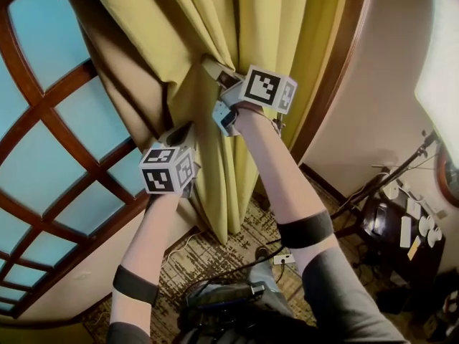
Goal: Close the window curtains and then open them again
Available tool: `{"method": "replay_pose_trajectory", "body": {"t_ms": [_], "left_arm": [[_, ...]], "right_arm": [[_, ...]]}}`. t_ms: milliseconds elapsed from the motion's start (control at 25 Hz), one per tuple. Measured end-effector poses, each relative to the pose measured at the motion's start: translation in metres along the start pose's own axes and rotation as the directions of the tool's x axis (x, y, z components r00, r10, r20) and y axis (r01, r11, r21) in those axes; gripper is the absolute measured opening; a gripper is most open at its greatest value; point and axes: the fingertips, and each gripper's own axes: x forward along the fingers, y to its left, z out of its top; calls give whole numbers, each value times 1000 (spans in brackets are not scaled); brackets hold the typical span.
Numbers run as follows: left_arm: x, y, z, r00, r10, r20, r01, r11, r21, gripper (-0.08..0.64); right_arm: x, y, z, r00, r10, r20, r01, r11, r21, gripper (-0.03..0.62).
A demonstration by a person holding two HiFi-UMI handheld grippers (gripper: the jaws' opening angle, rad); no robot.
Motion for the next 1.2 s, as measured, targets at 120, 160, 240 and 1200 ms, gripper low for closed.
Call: {"method": "replay_pose_trajectory", "body": {"t_ms": [120, 160, 240, 1200], "left_arm": [[16, -5, 1, 1000, 6, 5, -6, 1000, -7, 0], [21, -9, 1, 1000, 5, 4, -5, 1000, -7, 0], [32, -17, 3, 1000, -3, 6, 3, 1000, -2, 0], [170, -128, -8, 990, -141, -25, 141, 990, 10, 0]], "right_arm": [[-3, -8, 21, 1000, 6, 17, -6, 1000, -20, 49], [-6, -11, 29, 1000, 10, 25, -9, 1000, -25, 49], [-12, -18, 45, 999, 14, 45, -13, 1000, -29, 51], [-150, -203, 194, 910, -311, 274, 330, 944, -22, 48]]}}
